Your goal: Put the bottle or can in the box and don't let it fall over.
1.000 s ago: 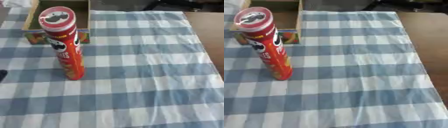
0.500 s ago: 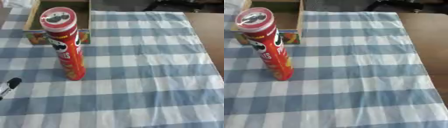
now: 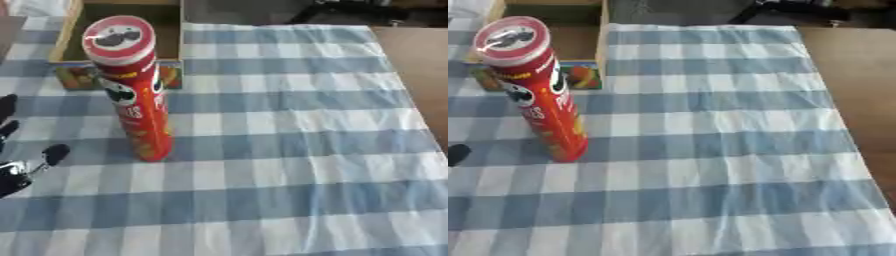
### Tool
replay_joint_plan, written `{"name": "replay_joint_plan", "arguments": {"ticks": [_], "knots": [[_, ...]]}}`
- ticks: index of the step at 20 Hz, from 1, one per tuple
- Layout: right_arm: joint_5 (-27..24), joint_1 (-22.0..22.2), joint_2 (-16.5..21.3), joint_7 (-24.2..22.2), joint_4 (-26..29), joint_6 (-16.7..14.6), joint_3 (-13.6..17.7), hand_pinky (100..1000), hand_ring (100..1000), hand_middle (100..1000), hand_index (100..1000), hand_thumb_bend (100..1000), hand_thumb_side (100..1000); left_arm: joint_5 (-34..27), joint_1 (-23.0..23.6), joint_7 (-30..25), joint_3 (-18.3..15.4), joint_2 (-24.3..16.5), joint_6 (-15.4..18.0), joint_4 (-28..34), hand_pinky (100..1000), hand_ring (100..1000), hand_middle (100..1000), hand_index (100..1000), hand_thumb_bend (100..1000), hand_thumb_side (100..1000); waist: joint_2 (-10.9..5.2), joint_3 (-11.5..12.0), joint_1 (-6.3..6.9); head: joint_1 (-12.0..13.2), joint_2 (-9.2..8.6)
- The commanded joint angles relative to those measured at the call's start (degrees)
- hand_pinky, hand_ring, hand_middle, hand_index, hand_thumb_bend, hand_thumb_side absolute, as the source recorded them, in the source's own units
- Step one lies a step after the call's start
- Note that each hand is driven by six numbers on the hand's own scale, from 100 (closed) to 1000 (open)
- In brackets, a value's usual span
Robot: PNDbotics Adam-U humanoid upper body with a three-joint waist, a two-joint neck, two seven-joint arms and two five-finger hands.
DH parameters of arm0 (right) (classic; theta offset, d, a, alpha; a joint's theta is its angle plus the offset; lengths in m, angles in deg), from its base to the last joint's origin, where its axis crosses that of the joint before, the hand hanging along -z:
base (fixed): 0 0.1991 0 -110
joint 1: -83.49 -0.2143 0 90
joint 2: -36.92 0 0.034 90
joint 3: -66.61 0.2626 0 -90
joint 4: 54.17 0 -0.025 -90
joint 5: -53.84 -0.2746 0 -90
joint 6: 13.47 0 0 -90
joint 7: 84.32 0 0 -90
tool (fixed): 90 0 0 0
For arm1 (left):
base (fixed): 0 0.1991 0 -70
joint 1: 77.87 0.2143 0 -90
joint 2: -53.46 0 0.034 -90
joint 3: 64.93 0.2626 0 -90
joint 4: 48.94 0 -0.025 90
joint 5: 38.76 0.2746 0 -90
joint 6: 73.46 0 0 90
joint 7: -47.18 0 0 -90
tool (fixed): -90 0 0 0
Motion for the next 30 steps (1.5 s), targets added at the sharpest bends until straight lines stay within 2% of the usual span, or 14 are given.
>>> {"name": "replay_joint_plan", "arguments": {"ticks": [1,9,18,30], "knots": [[-0.1,-0.3,0.8,-0.1,1.0,0.0,0.2,867,1000,938,803,100,882,-0.6,-1.6,-0.5,1.5,-2.1,-1.3,1.2,1000,1000,886,843,807,144,-1.17,0.0,0.17,0.2,-0.43],[-0.1,-0.3,0.7,-0.1,1.0,0.2,0.1,868,1000,938,803,100,888,-0.9,-4.5,-3.6,3.9,-2.8,-2.0,1.2,1000,1000,892,844,813,141,-1.15,0.0,0.4,0.2,-0.44],[0.0,-0.2,0.6,-0.1,1.0,0.4,0.0,869,1000,939,803,100,892,-1.6,-7.4,-6.3,5.1,-3.9,1.0,1.2,1000,1000,891,842,812,149,-1.27,0.2,0.52,0.2,-0.35],[-0.1,-0.1,0.4,-0.3,1.0,0.4,-0.1,870,1000,939,802,100,895,-1.2,-12.2,-6.2,8.1,-1.2,-3.7,1.2,1000,1000,899,846,843,158,-1.36,0.1,0.52,0.5,-0.46]]}}
